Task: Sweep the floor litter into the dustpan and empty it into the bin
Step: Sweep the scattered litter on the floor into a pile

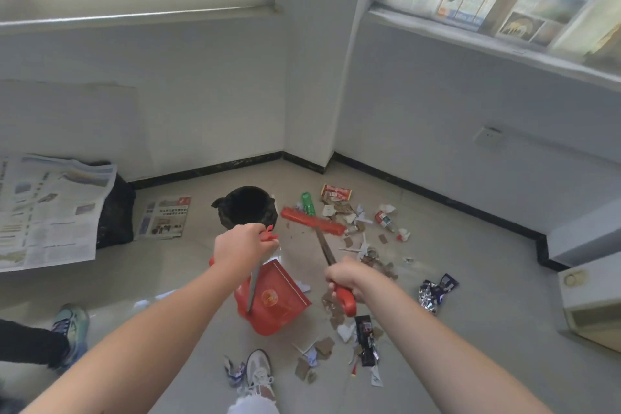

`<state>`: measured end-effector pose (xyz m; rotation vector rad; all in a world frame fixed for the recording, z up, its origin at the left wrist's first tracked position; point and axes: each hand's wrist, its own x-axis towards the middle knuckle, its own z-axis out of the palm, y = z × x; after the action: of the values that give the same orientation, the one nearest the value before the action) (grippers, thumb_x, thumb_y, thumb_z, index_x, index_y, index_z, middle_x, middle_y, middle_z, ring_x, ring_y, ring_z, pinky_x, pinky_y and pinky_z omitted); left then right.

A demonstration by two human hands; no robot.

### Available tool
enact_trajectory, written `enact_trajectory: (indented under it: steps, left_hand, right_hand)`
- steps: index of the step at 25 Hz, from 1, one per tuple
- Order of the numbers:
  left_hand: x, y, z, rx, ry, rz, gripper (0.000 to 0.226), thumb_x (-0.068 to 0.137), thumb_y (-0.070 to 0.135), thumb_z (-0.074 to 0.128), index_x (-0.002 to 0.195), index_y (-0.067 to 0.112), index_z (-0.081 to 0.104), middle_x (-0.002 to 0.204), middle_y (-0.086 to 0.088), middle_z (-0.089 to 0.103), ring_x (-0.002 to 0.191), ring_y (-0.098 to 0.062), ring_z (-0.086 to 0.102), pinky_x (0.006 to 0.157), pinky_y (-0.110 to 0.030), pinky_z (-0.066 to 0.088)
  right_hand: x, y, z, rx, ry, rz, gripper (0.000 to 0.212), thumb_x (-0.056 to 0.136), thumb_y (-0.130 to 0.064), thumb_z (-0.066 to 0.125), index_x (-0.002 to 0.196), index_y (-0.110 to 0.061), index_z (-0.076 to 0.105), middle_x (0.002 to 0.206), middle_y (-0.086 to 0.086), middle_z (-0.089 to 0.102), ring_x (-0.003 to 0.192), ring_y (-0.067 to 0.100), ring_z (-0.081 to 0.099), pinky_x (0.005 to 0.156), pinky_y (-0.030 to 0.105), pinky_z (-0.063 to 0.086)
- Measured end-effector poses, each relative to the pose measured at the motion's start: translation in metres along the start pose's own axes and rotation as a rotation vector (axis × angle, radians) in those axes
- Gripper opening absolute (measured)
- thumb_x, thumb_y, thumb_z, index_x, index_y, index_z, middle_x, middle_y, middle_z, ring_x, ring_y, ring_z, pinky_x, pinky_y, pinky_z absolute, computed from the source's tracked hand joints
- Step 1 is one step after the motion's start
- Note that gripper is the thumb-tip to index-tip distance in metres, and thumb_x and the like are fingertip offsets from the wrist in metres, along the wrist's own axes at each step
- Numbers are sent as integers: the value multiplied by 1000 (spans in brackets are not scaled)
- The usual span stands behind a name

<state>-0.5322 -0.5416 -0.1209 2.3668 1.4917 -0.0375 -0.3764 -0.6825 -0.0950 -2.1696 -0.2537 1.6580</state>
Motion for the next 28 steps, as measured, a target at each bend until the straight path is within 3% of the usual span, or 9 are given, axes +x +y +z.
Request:
enact_trajectory:
  steps: [3,6,9,13,15,17,21,25,28]
  left_hand:
    - [-15,6,4,-31,69,-12,38,82,61,57,67,27,50,68,9,58,70,-16,61,55,-25,42]
    - [-9,22,11,-63,127,3,37,84,65,56,73,29,56,67,10,59,68,-14,61,55,-26,48]
    - [21,36,14,-61,63,51,36,85,63,56,78,28,60,70,9,63,68,-11,62,58,-27,51]
    - [67,49,21,-1,-29,198,35,87,62,54,90,28,62,79,8,68,74,-13,65,66,-30,55]
    - [93,48,29,0,-49,209,36,88,62,52,90,27,61,80,8,68,76,-14,65,66,-30,55]
    - [115,45,32,-8,-57,191,36,88,62,51,86,28,60,79,8,67,75,-14,65,63,-29,54]
    - [153,48,33,-61,-79,126,36,88,61,52,91,28,65,84,7,70,76,-13,65,63,-29,54]
    - [180,50,38,-43,-113,64,36,88,64,50,81,29,56,73,10,60,72,-10,62,60,-26,50]
    - [203,64,43,-31,-117,24,35,89,63,50,84,30,59,73,9,60,74,-12,63,57,-26,46]
  right_hand:
    - [16,24,-20,122,81,-9,7,90,3,45,86,-2,47,57,5,46,41,11,39,36,20,34]
    - [26,13,-24,167,105,-55,7,86,6,48,83,0,51,58,6,48,40,11,41,36,20,36]
    - [43,-14,-32,165,130,-69,13,86,5,49,97,3,55,58,6,49,36,9,42,33,17,35]
    - [75,-47,-55,124,206,-53,10,83,5,51,88,-4,49,54,5,49,37,11,42,36,20,36]
    - [100,-65,-65,119,237,-57,18,81,5,51,96,-4,49,53,5,48,36,10,42,36,19,36]
    - [122,-84,-71,141,257,-53,22,81,5,51,103,-1,51,50,4,47,35,11,40,36,19,36]
    - [165,-125,-94,224,276,-33,18,85,6,50,96,-7,44,51,5,47,34,11,39,34,17,36]
    - [228,-167,-135,221,271,-13,9,87,5,46,94,-1,48,40,3,45,26,11,36,32,15,33]
    - [272,-185,-165,200,251,31,12,86,5,47,88,-7,48,38,1,45,26,11,37,31,15,32]
